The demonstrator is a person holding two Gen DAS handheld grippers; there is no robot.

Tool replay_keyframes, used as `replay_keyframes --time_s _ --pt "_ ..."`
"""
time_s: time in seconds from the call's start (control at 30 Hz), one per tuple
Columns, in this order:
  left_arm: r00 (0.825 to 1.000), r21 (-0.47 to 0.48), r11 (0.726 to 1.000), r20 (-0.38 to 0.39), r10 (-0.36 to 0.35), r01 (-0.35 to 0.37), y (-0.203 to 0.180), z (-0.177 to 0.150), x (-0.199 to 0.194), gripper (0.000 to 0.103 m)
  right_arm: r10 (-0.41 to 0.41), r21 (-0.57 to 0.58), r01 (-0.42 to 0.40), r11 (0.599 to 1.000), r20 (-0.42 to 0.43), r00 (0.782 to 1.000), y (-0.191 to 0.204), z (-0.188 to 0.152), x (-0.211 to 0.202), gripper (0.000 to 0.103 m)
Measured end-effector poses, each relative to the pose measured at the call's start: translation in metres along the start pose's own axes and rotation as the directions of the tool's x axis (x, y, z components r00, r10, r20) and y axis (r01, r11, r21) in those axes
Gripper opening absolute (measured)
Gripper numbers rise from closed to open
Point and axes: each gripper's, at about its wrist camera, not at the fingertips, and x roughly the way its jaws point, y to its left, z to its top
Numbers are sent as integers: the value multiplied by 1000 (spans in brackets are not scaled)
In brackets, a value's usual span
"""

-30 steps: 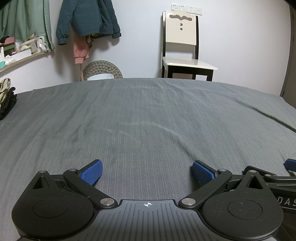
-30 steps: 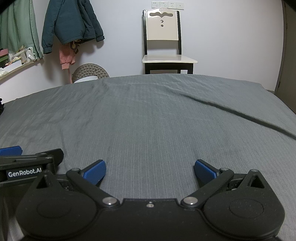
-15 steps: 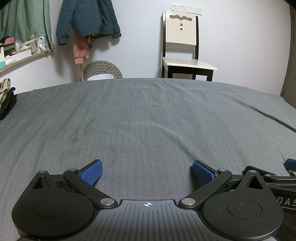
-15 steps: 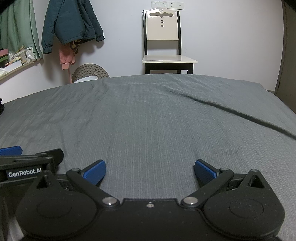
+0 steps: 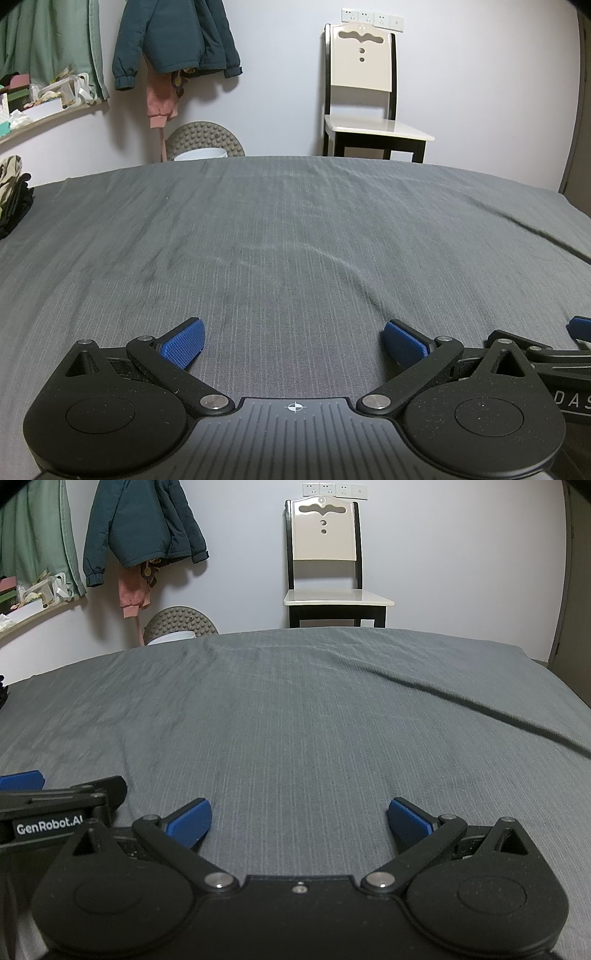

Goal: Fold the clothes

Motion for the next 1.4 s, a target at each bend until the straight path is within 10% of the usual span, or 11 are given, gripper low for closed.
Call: replay_keyframes --time_s 1.4 --pt "1000 -2 1000 -4 6 -6 -3 4 0 103 -1 0 1 1000 -1 1000 2 1 1 103"
